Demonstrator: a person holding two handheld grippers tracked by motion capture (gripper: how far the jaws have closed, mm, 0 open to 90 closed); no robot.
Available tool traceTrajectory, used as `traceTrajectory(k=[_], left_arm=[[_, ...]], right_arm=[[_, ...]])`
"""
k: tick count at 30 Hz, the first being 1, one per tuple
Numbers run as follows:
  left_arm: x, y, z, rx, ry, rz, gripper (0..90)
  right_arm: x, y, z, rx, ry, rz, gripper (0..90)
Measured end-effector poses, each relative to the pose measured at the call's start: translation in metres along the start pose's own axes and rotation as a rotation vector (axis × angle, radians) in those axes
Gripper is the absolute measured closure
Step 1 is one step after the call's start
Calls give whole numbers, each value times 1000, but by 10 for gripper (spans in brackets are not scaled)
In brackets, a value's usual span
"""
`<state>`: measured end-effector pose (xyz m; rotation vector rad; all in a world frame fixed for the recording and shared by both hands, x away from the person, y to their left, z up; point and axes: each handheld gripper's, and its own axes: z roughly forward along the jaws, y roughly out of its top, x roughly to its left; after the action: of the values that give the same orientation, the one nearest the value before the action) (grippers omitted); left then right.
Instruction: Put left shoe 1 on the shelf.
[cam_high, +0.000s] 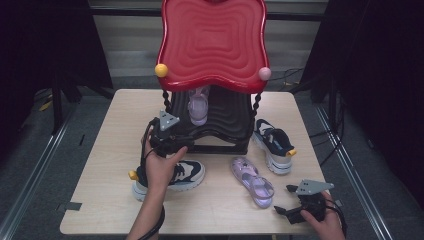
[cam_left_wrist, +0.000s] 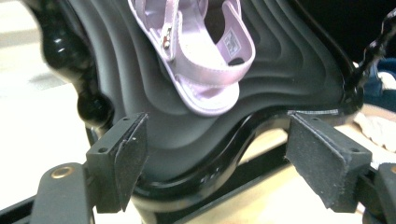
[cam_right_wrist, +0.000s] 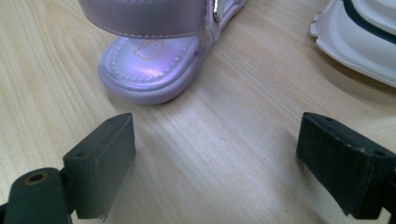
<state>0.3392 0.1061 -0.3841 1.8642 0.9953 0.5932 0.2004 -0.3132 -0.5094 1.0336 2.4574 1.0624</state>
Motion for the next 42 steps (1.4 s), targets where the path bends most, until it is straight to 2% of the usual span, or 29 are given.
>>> traceTrajectory(k=[1,9,16,23,27,42], left_arm=[[2,0,-2,11,0,11,209],[19,-6,-18,51,-12,17,213],[34,-12,-32,58,16,12,217],[48,-18,-40,91,22,7,217],[57,-25,-44,110,42,-1,218],[94,-63,-57,143,134,-83,224]], right_arm=[[0,0,0,0,0,1,111],[0,0,0,0,-1,2,111],[0,0,0,1,-2,5,111],[0,0,0,1,-3,4,111],[0,0,0,1,-4,5,111],[0,1,1,2,-9,4,111]])
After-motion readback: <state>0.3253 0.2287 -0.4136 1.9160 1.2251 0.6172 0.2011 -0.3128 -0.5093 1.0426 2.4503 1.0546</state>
